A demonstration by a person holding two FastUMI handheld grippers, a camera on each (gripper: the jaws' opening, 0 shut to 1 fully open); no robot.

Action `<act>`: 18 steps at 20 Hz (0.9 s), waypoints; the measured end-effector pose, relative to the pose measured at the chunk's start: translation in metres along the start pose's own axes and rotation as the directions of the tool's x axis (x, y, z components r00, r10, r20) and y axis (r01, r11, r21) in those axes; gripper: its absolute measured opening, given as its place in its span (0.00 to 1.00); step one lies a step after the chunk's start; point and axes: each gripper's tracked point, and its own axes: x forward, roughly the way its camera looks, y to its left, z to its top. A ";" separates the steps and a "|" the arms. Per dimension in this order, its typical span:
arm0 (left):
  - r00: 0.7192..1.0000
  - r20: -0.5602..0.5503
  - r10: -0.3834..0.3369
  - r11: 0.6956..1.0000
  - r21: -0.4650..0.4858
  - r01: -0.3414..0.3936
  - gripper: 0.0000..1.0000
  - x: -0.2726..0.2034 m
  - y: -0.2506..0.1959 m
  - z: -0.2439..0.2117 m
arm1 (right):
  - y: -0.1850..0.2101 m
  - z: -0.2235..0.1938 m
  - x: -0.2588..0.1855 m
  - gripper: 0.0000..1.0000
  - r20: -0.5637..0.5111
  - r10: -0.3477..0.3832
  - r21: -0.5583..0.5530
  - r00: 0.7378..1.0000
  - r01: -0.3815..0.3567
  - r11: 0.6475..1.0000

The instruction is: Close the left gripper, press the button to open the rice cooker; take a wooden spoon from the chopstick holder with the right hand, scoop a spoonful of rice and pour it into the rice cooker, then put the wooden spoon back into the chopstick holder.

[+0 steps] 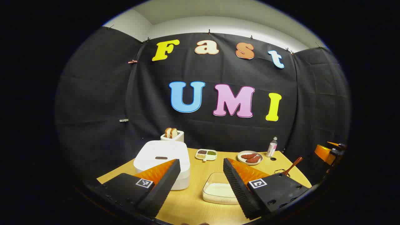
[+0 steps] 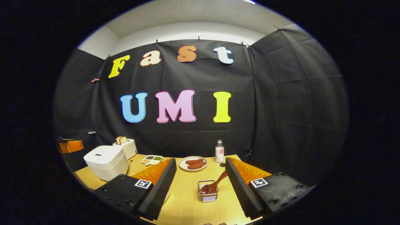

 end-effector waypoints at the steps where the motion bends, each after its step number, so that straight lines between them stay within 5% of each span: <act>1: 1.000 0.001 -0.001 1.000 0.010 0.001 0.95 0.002 0.000 0.000 | 0.000 -0.002 0.002 0.98 -0.005 -0.003 -0.009 1.000 0.003 1.000; 6: 0.997 -0.021 -0.074 0.996 0.041 0.074 0.95 0.009 0.012 -0.002 | 0.017 0.001 0.001 0.98 -0.015 -0.027 -0.045 1.000 0.027 0.999; 18: 0.996 -0.001 -0.092 0.995 0.041 0.092 0.95 0.021 0.111 -0.021 | 0.089 0.004 -0.021 0.98 0.007 -0.110 -0.089 0.994 0.110 0.990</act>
